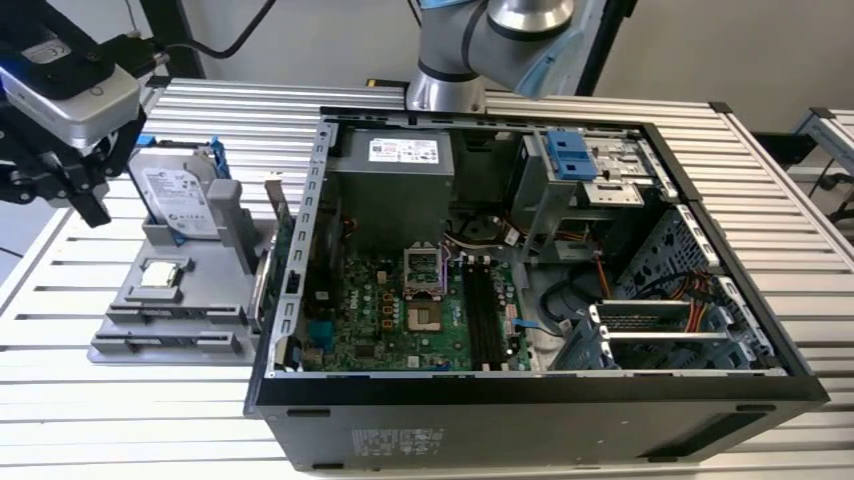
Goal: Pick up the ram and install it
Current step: 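Pick up the ram and move it above insertion slot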
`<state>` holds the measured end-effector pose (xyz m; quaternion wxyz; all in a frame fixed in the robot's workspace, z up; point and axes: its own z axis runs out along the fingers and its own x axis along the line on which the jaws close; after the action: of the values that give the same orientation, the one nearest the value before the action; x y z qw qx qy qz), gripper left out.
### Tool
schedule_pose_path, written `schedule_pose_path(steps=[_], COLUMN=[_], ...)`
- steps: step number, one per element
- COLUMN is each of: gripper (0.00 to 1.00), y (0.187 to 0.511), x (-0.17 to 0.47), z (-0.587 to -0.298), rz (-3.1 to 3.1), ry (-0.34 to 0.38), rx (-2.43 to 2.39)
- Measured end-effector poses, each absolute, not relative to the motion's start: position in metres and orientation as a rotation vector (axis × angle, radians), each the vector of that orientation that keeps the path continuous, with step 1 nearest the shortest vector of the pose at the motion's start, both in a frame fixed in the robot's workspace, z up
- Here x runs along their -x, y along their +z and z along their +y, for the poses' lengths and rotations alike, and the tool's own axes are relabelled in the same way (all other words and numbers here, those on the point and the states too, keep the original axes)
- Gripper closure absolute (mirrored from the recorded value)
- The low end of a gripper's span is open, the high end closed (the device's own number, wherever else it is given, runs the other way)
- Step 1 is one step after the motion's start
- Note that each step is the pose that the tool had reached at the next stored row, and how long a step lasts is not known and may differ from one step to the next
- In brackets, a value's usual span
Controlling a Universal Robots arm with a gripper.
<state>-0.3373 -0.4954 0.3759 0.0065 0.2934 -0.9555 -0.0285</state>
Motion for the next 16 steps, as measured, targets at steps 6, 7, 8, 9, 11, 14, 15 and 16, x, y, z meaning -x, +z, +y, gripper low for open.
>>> schedule_pose_path(steps=[6,7,8,9,11,14,15,16], gripper=[1.0,1.0,1.0,1.0,1.0,1.0,1.0,1.0], y=[0.376,0.3759,0.376,0.376,0.3759,0.376,0.3759,0.3759], x=[0.3374,0.3373,0.3373,0.3373,0.3374,0.3374,0.3374,0.3374], z=[-0.4954,-0.4954,-0.4954,-0.4955,-0.4955,-0.4954,-0.4954,-0.4954], rz=[-2.932,-2.922,-2.91,-2.899,-2.877,-2.841,-2.829,-2.817], ry=[-0.088,-0.087,-0.084,-0.08,-0.079,-0.077,-0.077,-0.077], rx=[-1.079,-1.105,-1.131,-1.157,-1.208,-1.287,-1.312,-1.337])
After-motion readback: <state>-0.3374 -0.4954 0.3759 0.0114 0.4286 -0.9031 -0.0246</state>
